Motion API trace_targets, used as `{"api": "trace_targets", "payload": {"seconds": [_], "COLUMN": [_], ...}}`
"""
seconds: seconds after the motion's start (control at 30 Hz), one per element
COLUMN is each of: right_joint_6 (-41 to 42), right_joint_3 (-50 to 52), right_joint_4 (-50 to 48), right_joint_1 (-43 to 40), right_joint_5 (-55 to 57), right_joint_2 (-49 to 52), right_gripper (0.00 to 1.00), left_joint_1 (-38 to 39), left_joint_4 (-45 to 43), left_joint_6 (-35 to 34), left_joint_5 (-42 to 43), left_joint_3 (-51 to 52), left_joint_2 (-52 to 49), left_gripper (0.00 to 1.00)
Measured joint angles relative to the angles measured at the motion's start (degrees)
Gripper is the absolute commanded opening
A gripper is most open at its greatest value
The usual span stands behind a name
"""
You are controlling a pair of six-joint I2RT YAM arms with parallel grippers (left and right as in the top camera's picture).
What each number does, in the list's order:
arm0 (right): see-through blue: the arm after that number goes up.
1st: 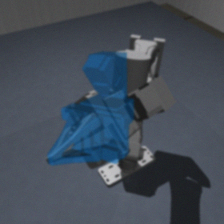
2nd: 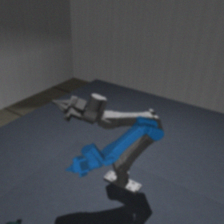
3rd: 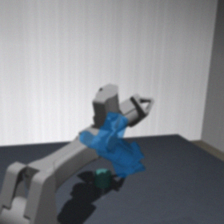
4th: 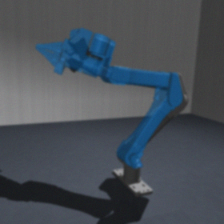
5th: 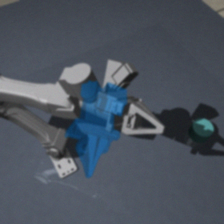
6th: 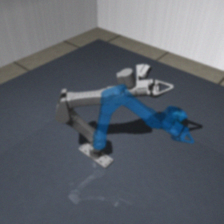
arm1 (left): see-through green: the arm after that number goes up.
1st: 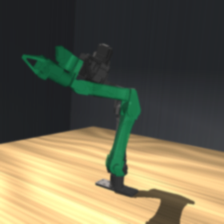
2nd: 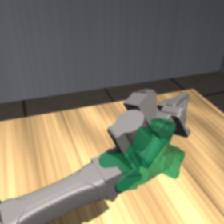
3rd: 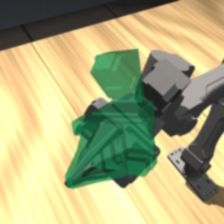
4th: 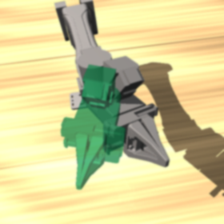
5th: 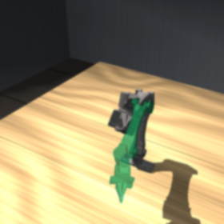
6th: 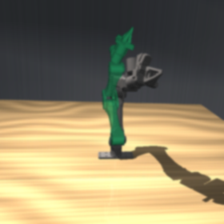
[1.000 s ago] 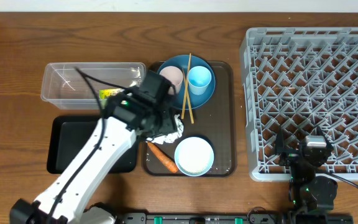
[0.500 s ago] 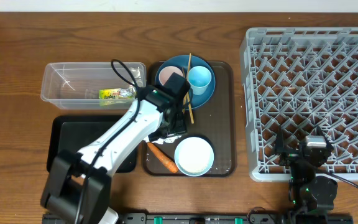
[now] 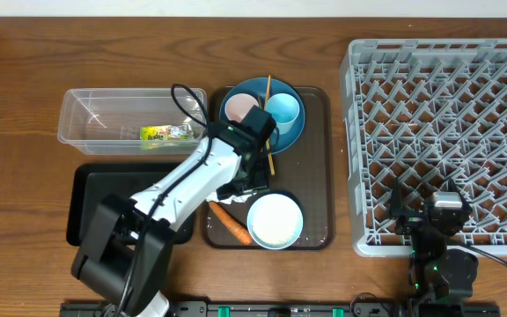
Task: Sort waste into correct bins and load items into the dishwasher rack
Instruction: 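Reach the left gripper to the crumpled tissue and grasp it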
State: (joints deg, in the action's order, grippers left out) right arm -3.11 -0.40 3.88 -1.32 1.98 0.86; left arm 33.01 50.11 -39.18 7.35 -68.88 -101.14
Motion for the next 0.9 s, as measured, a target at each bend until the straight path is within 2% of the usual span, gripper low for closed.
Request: {"api": "trace_targets", "payload": {"seconds": [0.47,0.57,0.63,0.9], "right_joint_6": [0.00,0.00,0.00,0.00], "right_joint_3": [0.00,0.00,0.00,0.00], "right_joint_4": [0.00,0.00,0.00,0.00], "right_joint_1": [0.00,0.00,0.00,0.00], "right_joint_5": [0.00,0.00,0.00,0.00], "right_joint_2": [0.00,0.00,0.00,0.00], "right_gripper": [0.99,0.99,0.99,0.99], "left_joint_1": [3.10,3.10,3.10,3.10], "left_joint_4": [-1.73,-1.75,-1.73,-1.75], "left_joint_6": [0.00,0.02,0.02,0.17], "left_joint_5": [-2.43,-2.89,-3.19,-4.37], "left_joint_3": [0.00,0.00,0.00,0.00], "left_joint_2": [0.00,0.02,0.00,0.00], "left_gripper": [0.64,0.63,0.59,0.59]}}
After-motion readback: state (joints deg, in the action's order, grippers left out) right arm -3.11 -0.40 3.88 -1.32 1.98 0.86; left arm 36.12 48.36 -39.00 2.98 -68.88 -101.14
